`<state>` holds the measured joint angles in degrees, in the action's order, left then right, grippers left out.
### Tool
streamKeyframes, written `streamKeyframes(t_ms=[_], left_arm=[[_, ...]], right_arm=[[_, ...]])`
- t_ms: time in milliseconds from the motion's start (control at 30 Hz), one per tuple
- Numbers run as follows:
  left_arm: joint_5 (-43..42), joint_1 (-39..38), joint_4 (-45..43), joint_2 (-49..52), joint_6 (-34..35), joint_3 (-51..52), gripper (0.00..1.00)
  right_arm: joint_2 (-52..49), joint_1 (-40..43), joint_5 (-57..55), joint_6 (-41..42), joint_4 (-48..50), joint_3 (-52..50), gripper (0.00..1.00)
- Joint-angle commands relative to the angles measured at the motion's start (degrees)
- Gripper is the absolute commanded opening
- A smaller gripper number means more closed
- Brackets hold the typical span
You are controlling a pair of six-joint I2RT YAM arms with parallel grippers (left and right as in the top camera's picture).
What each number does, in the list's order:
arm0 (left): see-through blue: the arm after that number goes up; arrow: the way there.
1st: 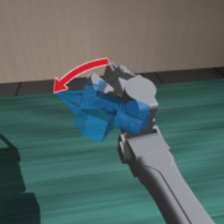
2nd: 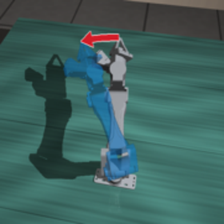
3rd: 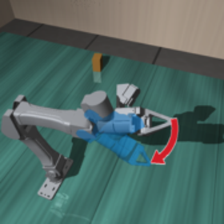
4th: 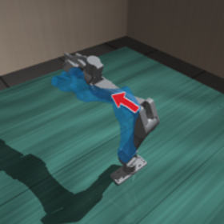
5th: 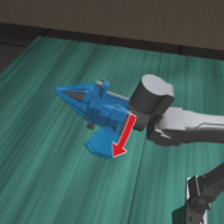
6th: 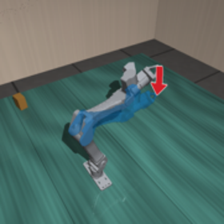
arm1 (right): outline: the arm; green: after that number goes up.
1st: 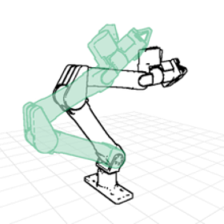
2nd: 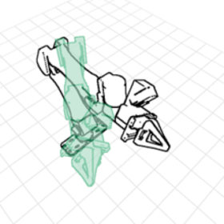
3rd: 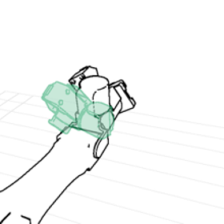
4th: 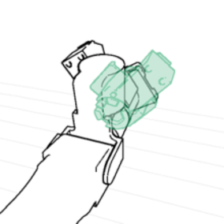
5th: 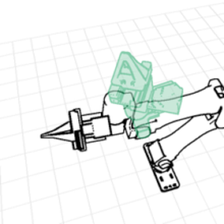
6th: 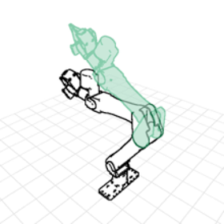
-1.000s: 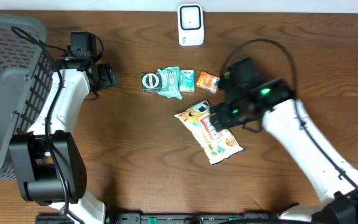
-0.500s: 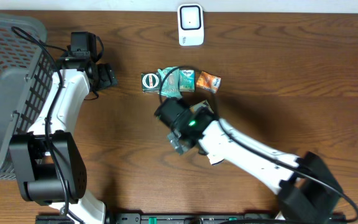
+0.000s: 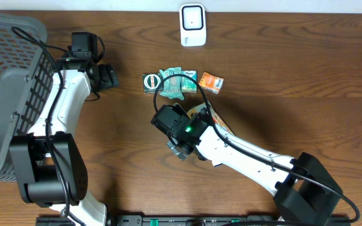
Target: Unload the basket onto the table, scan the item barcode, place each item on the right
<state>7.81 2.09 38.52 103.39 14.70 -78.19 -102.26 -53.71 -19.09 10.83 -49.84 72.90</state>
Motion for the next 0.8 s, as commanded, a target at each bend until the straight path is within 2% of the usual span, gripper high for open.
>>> streamKeyframes(t_ms=[0,267,767], left_arm=[[0.31,0.00,0.02,0.02,-0.94,0.31,0.98],[0.31,0.00,0.02,0.02,-0.94,0.31,0.98],[0.31,0.00,0.00,0.02,-0.94,0.33,0.98]], right_arm=[[0.66,-0.48,0.57,-0.87,0.63,0.26,0.99],[0.66,-0.50,-3.02,-5.79,1.20,0.24,0.97],[-2.49,-1.46,-9.51,-5.70,2.67,-2.82,0.99]])
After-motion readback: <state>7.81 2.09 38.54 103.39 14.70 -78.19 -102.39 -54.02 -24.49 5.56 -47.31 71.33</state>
